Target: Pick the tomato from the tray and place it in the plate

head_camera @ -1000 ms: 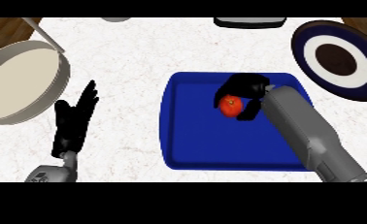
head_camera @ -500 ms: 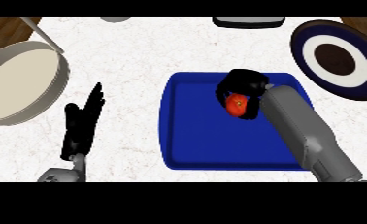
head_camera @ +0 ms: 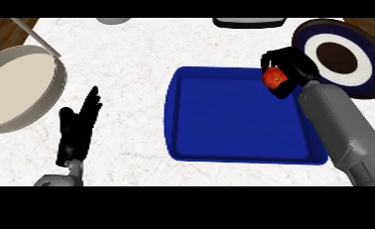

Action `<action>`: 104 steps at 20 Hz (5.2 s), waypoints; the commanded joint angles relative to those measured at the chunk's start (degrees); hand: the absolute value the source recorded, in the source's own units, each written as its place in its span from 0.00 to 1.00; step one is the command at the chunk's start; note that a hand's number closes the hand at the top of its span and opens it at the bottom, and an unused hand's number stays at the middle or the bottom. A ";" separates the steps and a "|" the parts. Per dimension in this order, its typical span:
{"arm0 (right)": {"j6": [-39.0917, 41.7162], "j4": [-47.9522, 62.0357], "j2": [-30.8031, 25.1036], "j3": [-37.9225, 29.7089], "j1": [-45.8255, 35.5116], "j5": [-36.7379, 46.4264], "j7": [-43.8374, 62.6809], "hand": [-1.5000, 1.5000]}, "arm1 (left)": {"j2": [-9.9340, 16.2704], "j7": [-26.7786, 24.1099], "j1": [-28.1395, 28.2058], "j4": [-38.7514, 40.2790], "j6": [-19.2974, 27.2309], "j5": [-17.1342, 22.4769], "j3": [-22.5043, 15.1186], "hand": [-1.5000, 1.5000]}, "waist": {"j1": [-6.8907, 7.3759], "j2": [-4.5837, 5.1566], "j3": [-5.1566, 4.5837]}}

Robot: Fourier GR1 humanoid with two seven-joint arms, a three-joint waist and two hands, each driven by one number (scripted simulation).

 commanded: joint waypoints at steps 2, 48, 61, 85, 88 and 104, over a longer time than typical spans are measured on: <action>-7.97 -5.66 -2.72 -4.89 1.64 -0.72 6.68 1.00 | 1.06 0.00 0.49 -0.39 -0.65 0.09 1.01 0.50 | 0.04 -0.26 -0.06; -0.76 28.33 -20.82 -25.09 -6.77 -6.64 -11.11 0.00 | -4.39 2.05 -2.91 -0.41 -0.83 -4.73 -0.72 0.50 | 3.30 1.33 0.29; 23.65 31.02 -29.28 -42.85 -6.27 -26.09 -25.03 0.00 | -2.64 0.71 -2.46 -0.25 -4.15 -1.88 1.40 0.50 | 3.31 1.46 0.32; 17.12 29.00 -26.06 -41.51 1.16 -25.70 -30.60 0.00 | -1.04 0.42 -0.85 -1.79 -6.16 -1.59 2.92 0.50 | 4.04 1.32 0.31; 14.43 29.56 -25.39 -41.99 -0.82 -25.88 -27.91 0.00 | -1.71 2.33 -5.67 -0.24 -4.86 -2.75 2.83 0.50 | 4.43 1.82 0.41; 13.50 30.62 -30.68 -43.87 3.07 -27.08 -27.92 0.00 | -3.73 0.46 -2.51 0.22 -5.59 -2.45 1.49 0.50 | 4.58 1.95 0.52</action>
